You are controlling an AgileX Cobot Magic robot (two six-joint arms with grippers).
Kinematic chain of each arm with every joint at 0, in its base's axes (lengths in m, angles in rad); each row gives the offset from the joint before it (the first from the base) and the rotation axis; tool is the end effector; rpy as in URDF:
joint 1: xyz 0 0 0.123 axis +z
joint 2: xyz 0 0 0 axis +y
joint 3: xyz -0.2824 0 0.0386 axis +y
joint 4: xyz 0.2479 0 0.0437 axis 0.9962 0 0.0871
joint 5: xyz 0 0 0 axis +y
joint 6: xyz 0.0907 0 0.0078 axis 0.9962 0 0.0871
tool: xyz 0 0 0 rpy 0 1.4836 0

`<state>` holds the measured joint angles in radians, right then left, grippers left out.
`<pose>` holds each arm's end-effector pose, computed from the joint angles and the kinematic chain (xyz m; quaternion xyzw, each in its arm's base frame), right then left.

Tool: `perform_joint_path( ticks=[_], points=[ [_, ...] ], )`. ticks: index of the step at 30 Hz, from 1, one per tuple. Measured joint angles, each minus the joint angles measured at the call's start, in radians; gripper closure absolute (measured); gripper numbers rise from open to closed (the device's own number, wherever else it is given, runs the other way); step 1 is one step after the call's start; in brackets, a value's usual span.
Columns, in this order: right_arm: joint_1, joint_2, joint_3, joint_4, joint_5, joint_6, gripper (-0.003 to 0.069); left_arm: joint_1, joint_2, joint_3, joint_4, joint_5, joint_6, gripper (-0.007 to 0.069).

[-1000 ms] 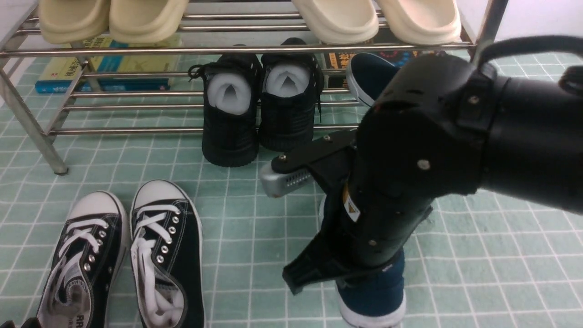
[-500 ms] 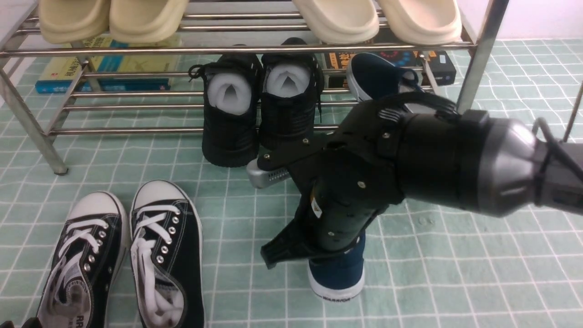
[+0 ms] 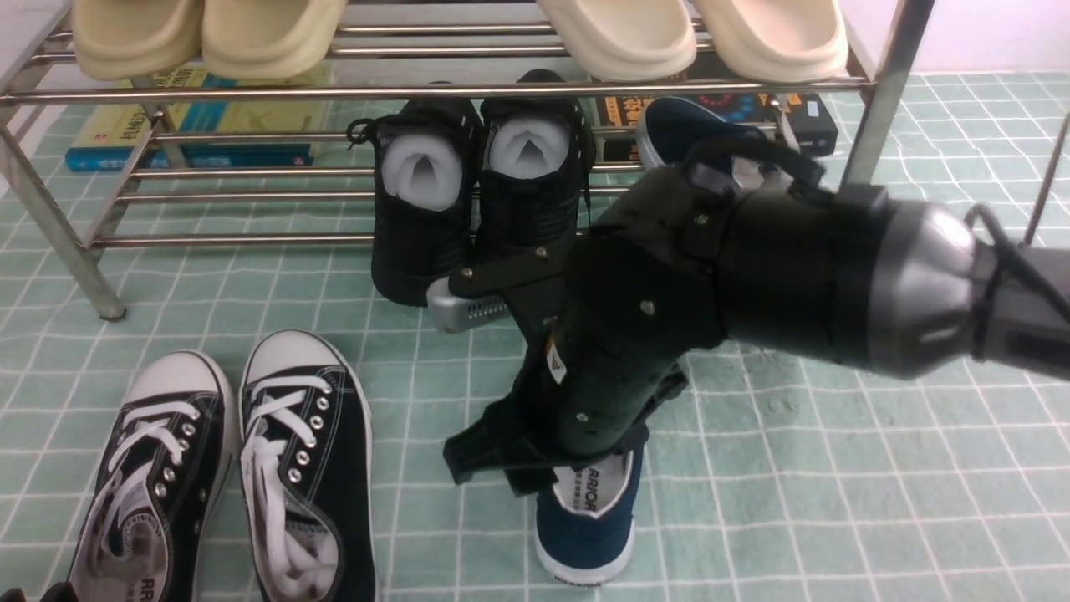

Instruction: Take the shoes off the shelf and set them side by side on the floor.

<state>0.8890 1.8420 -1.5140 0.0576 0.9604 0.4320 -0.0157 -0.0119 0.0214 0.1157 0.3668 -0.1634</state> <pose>0.2452 0.3089 0.2614 -0.2110 0.9597 0.1334 0.1289 0.0527 0.0030 0.1737 -0.0283 0.8003 -0.0047 0.5989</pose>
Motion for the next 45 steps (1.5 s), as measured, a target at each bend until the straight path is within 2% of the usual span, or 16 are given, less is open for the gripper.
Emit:
perform_joint_path(
  ticks=[3, 5, 6, 8, 10, 11, 12, 17, 19, 25, 30, 36, 40, 44, 45],
  points=[
    [-0.029, -0.041, -0.075, -0.007, 0.124, -0.099, 0.0309, 0.0, 0.0, 0.0, 0.0, 0.0, 0.0, 0.0385],
    [-0.067, -0.07, -0.116, -0.02, 0.203, -0.153, 0.0389, 0.0, 0.0, 0.0, 0.0, 0.0, 0.0, 0.0385],
    [-0.097, -0.086, -0.13, -0.036, 0.235, -0.174, 0.047, 0.0, 0.0, 0.0, 0.0, 0.0, 0.0, 0.0385],
    [-0.156, -0.099, -0.14, -0.058, 0.26, -0.2, 0.0587, 0.0, 0.0, 0.0, 0.0, 0.0, 0.0, 0.0385],
    [-0.216, -0.1, -0.141, -0.075, 0.265, -0.21, 0.0659, 0.0, 0.0, 0.0, 0.0, 0.0, 0.0, 0.0385],
    [-0.222, -0.1, -0.141, -0.076, 0.265, -0.21, 0.0662, 0.0, 0.0, 0.0, 0.0, 0.0, 0.0, 0.0385],
    [-0.272, -0.089, -0.141, -0.084, 0.251, -0.21, 0.0671, 0.0, 0.0, 0.0, 0.0, 0.0, 0.0, 0.0385],
    [-0.356, -0.047, -0.141, -0.091, 0.141, -0.258, 0.0649, 0.0, 0.0, 0.0, 0.0, 0.0, 0.0, 0.0385],
    [-0.376, -0.025, -0.141, -0.091, 0.092, -0.304, 0.0608, 0.0, 0.0, 0.0, 0.0, 0.0, 0.0, 0.0385],
    [-0.389, 0.025, -0.141, -0.195, -0.043, -0.4, 0.036, 0.0, 0.0, 0.0, 0.0, 0.0, 0.0, 0.0385],
    [-0.389, 0.055, -0.141, -0.35, -0.09, -0.389, 0.0255, 0.0, 0.0, 0.0, 0.001, 0.0, 0.0, 0.0385],
    [-0.389, 0.11, -0.141, -0.469, -0.11, -0.315, 0.0244, 0.0, 0.0, 0.0, 0.001, 0.0, 0.0, 0.0385],
    [-0.389, 0.157, -0.141, -0.52, -0.112, -0.272, 0.0266, 0.0, 0.0, 0.0, 0.001, 0.0, 0.0, 0.0385],
    [-0.389, 0.172, -0.141, -0.521, -0.113, -0.264, 0.034, 0.0, 0.0, 0.0, 0.002, 0.0, 0.0, 0.0385],
    [-0.389, 0.173, -0.141, -0.51, -0.111, -0.264, 0.0423, 0.0, 0.0, 0.0, 0.002, 0.0, 0.0, 0.0385]
  ],
)
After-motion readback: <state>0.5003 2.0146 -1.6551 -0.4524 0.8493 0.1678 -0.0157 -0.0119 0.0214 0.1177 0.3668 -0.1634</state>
